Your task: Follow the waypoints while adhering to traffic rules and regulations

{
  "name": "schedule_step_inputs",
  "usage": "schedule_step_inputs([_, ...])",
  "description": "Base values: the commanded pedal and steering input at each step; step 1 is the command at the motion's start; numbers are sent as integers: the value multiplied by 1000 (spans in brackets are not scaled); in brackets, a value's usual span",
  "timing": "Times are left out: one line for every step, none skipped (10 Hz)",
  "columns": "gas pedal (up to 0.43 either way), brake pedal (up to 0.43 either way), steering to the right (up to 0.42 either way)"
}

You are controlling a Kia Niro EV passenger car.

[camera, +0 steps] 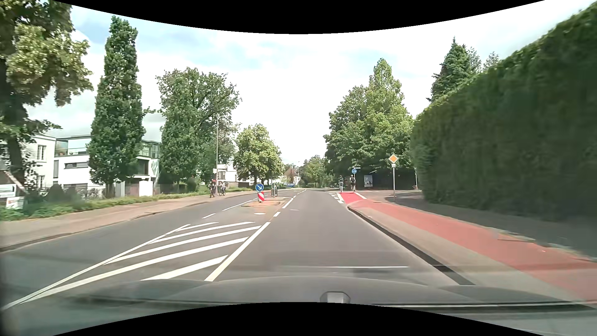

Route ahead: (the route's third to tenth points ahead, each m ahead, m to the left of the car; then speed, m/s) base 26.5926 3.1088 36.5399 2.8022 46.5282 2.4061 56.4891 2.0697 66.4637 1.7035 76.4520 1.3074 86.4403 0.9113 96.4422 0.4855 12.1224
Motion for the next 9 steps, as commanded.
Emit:
schedule_step_inputs([150, 18, -4])
schedule_step_inputs([150, 18, -4])
schedule_step_inputs([150, 18, -4])
schedule_step_inputs([150, 18, -3])
schedule_step_inputs([150, 18, -4])
schedule_step_inputs([150, 18, -4])
schedule_step_inputs([150, 18, -3])
schedule_step_inputs([150, 18, -2])
schedule_step_inputs([150, 18, -3])
